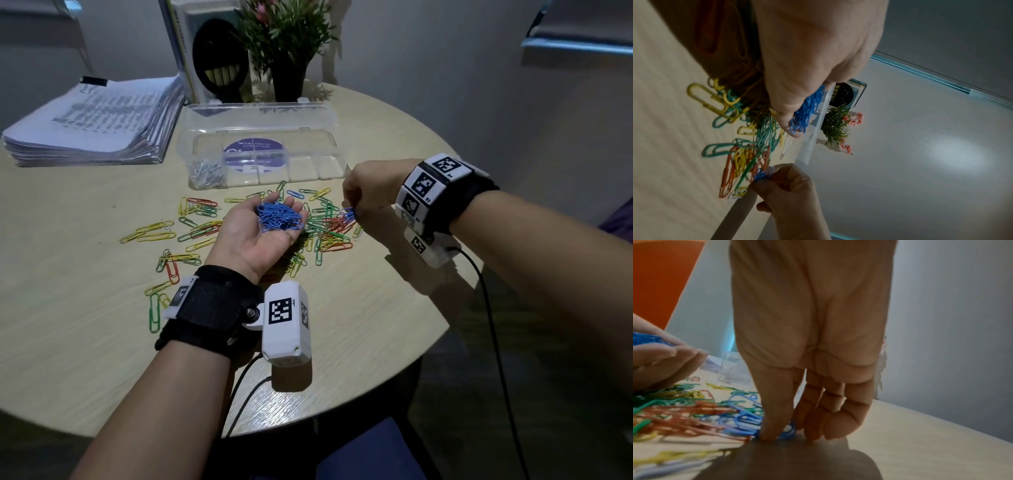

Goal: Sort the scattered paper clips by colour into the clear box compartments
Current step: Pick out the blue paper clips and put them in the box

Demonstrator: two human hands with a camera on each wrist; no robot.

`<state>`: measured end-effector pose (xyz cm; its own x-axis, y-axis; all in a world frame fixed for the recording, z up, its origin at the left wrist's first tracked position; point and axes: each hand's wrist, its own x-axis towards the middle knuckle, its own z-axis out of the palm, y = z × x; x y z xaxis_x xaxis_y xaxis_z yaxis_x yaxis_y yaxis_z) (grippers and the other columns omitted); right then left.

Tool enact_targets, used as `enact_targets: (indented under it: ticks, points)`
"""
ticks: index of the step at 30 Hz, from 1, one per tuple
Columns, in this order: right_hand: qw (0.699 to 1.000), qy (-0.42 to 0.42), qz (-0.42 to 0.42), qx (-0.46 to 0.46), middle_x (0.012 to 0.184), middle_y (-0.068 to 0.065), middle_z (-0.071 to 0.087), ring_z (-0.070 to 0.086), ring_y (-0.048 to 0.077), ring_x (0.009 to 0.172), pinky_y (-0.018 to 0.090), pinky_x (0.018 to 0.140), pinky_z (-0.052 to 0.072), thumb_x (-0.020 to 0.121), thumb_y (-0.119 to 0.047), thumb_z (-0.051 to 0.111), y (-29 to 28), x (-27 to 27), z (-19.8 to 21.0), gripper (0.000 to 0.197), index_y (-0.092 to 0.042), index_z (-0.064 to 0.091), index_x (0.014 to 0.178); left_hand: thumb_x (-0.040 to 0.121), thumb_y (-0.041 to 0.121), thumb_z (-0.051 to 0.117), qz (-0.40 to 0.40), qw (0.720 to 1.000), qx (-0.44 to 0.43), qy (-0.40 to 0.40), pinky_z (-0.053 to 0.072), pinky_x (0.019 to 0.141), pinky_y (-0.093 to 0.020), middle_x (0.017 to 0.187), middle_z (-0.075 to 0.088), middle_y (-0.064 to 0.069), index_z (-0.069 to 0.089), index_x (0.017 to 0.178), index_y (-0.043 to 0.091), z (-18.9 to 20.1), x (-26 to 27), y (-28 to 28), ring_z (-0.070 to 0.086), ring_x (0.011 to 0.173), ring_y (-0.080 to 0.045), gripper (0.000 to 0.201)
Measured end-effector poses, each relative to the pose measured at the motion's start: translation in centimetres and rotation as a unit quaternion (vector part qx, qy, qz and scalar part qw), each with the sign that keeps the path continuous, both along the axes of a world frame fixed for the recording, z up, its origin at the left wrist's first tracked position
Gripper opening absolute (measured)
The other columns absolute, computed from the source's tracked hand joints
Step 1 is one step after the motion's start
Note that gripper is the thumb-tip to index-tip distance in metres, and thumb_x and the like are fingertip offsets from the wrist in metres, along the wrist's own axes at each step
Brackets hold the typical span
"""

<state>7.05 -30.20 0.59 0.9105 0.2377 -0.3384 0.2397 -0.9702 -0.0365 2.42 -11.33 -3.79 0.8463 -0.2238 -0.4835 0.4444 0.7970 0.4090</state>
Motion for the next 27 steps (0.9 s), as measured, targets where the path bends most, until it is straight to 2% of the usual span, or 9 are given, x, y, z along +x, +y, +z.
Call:
enact_targets:
  ticks: [3, 7, 11, 12, 14, 16, 21, 23, 27]
  points:
    - [1.000, 0.012, 0.005, -0.018, 0.071, -0.015, 0.049, 0.043, 0.000, 0.059, 0.015, 0.048, 0.033, 0.087, -0.013, 0.065, 0.0, 0.0, 0.3, 0.012, -0.016, 0.061, 0.098, 0.102, 0.022, 0.030, 0.001, 1.000, -0.002, 0.001, 0.042, 0.088, -0.043, 0.097, 0.056, -0.020, 0.054, 0.091, 0.003, -0.1, 0.1, 0.1, 0.054, 0.090, -0.030, 0.033]
    - [0.999, 0.022, -0.021, -0.013, 0.069, -0.007, 0.055, 0.047, 0.005, 0.056, 0.020, 0.049, 0.034, 0.086, -0.011, 0.065, 0.0, 0.5, 1.0, 0.012, -0.014, 0.063, 0.098, 0.103, 0.023, 0.029, -0.001, 1.000, -0.001, 0.000, 0.042, 0.088, -0.043, 0.098, 0.056, -0.020, 0.054, 0.092, 0.004, -0.2, 0.2, 0.1, 0.054, 0.090, -0.029, 0.033]
    - [0.999, 0.029, -0.029, 0.015, 0.067, -0.008, 0.060, 0.052, 0.004, 0.055, 0.018, 0.050, 0.039, 0.087, -0.006, 0.060, 0.5, 0.7, 2.2, 0.014, -0.018, 0.065, 0.094, 0.103, 0.022, 0.028, -0.002, 1.000, 0.002, -0.004, 0.042, 0.087, -0.043, 0.099, 0.055, -0.020, 0.054, 0.093, 0.003, -0.1, 0.3, 0.1, 0.054, 0.090, -0.030, 0.033]
    - [0.999, 0.026, -0.029, 0.026, 0.069, -0.007, 0.061, 0.054, 0.004, 0.057, 0.019, 0.053, 0.045, 0.088, -0.004, 0.058, 0.7, 0.7, 2.5, 0.017, -0.019, 0.066, 0.093, 0.102, 0.022, 0.029, -0.001, 1.000, 0.001, -0.005, 0.041, 0.088, -0.043, 0.099, 0.055, -0.020, 0.054, 0.093, 0.003, -0.1, 0.3, 0.1, 0.054, 0.091, -0.030, 0.032]
    - [0.998, 0.014, -0.037, 0.053, 0.073, -0.003, 0.065, 0.060, 0.008, 0.065, 0.028, 0.066, 0.055, 0.089, -0.004, 0.054, 1.1, 0.8, 3.1, 0.022, -0.018, 0.070, 0.094, 0.102, 0.021, 0.029, 0.000, 1.000, -0.001, -0.005, 0.042, 0.088, -0.043, 0.099, 0.055, -0.021, 0.053, 0.094, 0.003, -0.1, 0.3, 0.1, 0.054, 0.091, -0.030, 0.031]
    - [0.997, 0.000, -0.038, 0.070, 0.079, 0.002, 0.069, 0.064, 0.014, 0.072, 0.032, 0.072, 0.056, 0.089, -0.005, 0.053, 1.6, 0.9, 3.5, 0.023, -0.017, 0.072, 0.095, 0.102, 0.021, 0.029, -0.003, 1.000, 0.000, -0.006, 0.042, 0.088, -0.043, 0.099, 0.056, -0.020, 0.054, 0.093, 0.003, -0.2, 0.4, 0.1, 0.054, 0.091, -0.030, 0.031]
    - [0.993, -0.017, -0.025, 0.115, 0.083, 0.005, 0.071, 0.066, 0.014, 0.073, 0.023, 0.061, 0.051, 0.093, -0.010, 0.054, 2.5, 1.0, 4.0, 0.018, -0.013, 0.071, 0.099, 0.102, 0.021, 0.030, -0.006, 1.000, 0.003, -0.002, 0.041, 0.087, -0.043, 0.097, 0.055, -0.020, 0.054, 0.089, 0.004, -0.4, 0.5, 0.1, 0.054, 0.089, -0.029, 0.032]
    - [0.987, -0.015, -0.032, 0.156, 0.086, 0.006, 0.070, 0.068, 0.016, 0.076, 0.023, 0.063, 0.054, 0.094, -0.009, 0.055, 2.5, 1.0, 4.1, 0.016, -0.009, 0.069, 0.100, 0.102, 0.022, 0.029, -0.005, 1.000, 0.005, -0.003, 0.041, 0.087, -0.044, 0.096, 0.055, -0.020, 0.054, 0.089, 0.004, -0.4, 0.6, 0.2, 0.054, 0.088, -0.030, 0.033]
    - [0.975, -0.015, -0.043, 0.217, 0.084, 0.009, 0.069, 0.068, 0.017, 0.073, 0.029, 0.071, 0.059, 0.093, -0.004, 0.056, 2.6, 0.7, 4.1, 0.015, -0.006, 0.069, 0.101, 0.102, 0.021, 0.030, -0.005, 1.000, 0.009, -0.002, 0.041, 0.087, -0.044, 0.097, 0.055, -0.020, 0.054, 0.091, 0.004, -0.5, 0.6, 0.1, 0.054, 0.088, -0.030, 0.032]
